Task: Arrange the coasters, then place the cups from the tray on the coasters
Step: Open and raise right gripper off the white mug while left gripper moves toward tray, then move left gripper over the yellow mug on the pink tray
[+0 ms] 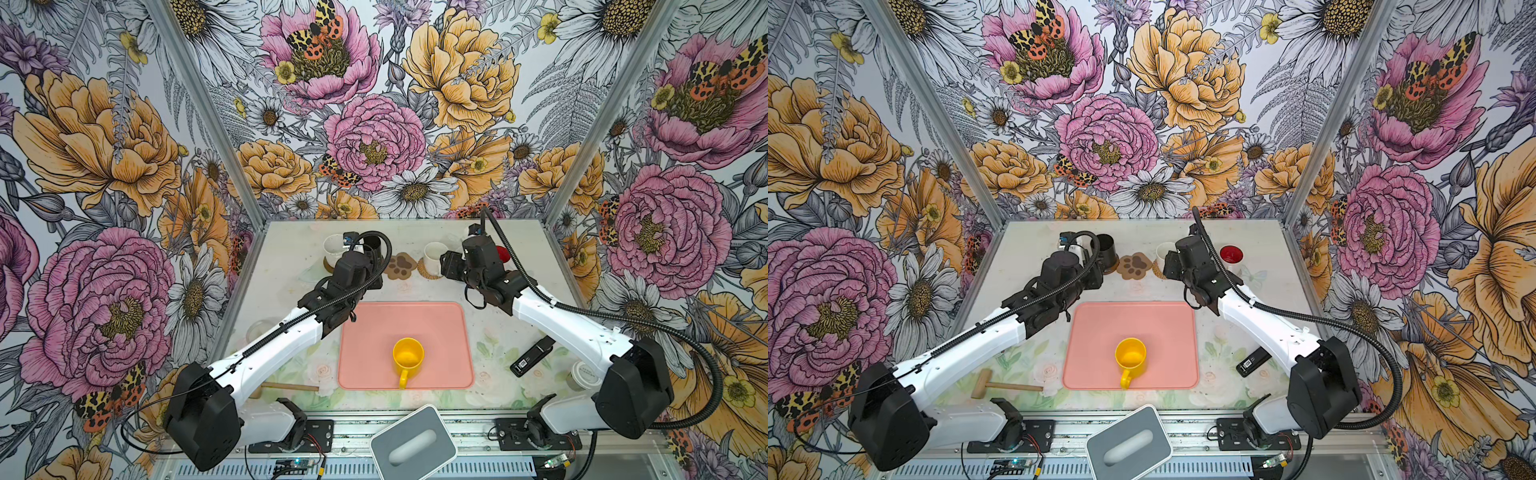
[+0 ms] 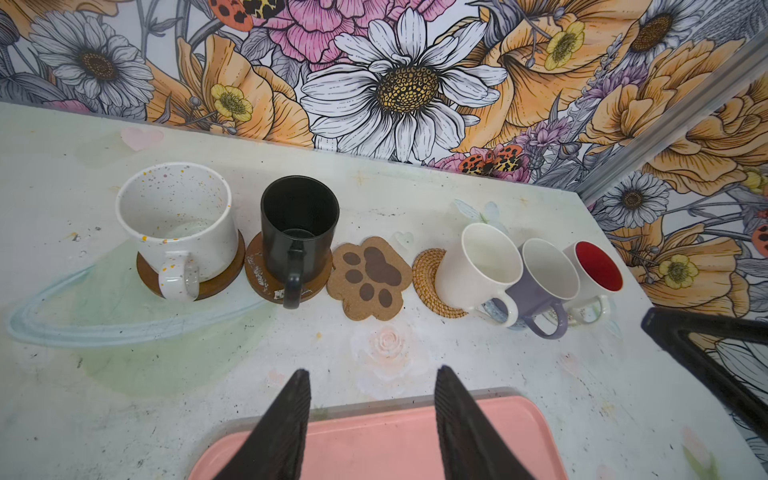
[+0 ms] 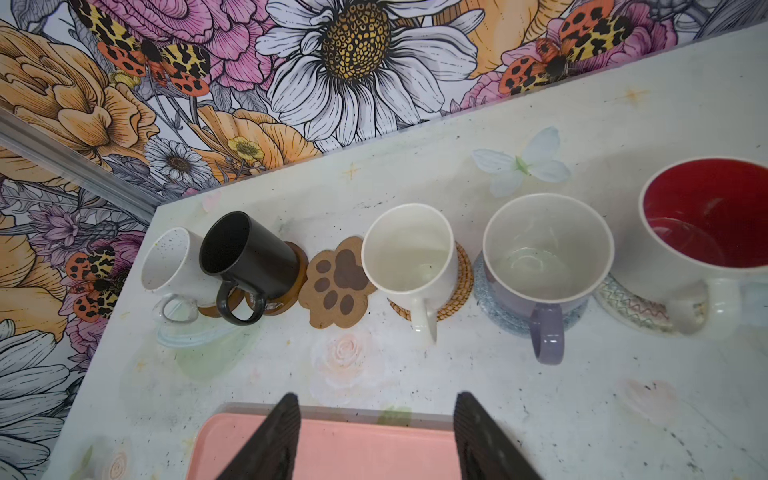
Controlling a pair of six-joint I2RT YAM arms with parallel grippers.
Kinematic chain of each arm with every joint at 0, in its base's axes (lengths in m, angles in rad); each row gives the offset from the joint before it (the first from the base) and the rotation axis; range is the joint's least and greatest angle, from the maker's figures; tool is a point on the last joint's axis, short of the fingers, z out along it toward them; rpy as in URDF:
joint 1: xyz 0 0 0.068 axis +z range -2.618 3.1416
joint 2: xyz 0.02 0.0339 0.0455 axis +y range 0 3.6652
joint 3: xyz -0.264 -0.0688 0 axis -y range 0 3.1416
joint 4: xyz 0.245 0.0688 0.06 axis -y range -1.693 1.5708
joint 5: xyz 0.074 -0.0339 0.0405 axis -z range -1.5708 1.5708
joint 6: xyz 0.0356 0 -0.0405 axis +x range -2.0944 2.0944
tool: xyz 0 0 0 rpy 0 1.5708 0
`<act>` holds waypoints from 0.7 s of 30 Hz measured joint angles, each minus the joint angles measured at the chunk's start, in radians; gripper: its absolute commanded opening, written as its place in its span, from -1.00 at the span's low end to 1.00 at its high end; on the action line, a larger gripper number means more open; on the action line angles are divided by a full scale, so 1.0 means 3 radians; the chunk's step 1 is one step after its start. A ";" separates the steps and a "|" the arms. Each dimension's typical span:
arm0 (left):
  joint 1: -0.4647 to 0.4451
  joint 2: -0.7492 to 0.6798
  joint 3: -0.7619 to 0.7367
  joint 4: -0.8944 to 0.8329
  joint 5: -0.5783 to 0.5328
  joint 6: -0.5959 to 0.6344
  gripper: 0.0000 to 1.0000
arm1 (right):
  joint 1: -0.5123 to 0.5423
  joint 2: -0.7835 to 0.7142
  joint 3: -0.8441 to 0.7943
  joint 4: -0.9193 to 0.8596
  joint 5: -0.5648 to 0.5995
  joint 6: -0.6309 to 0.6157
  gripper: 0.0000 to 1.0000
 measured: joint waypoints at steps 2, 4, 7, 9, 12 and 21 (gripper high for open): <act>-0.0051 -0.0018 0.0006 -0.0061 -0.0015 0.0000 0.01 | 0.0000 -0.0019 -0.0017 0.0031 -0.0001 -0.0001 0.24; -0.0109 -0.0053 0.0005 -0.0125 -0.0024 -0.0001 0.01 | 0.0000 -0.0023 -0.0034 0.0046 -0.0003 -0.0001 0.24; -0.0192 -0.0140 -0.0031 -0.0179 -0.0025 -0.0014 0.01 | -0.0004 -0.0023 -0.0079 0.0067 -0.0015 0.0000 0.24; -0.0229 -0.0197 -0.0062 -0.0212 -0.0024 -0.0039 0.01 | -0.0009 -0.0023 -0.0103 0.0070 -0.0029 0.0000 0.24; -0.0268 -0.0259 -0.0098 -0.0272 -0.0024 -0.0078 0.01 | -0.0019 -0.0023 -0.0134 0.0098 -0.0053 -0.0001 0.24; -0.0421 -0.0429 -0.0167 -0.0506 -0.0024 -0.0210 0.00 | -0.0076 -0.0081 -0.0214 0.0168 -0.0104 0.0000 0.25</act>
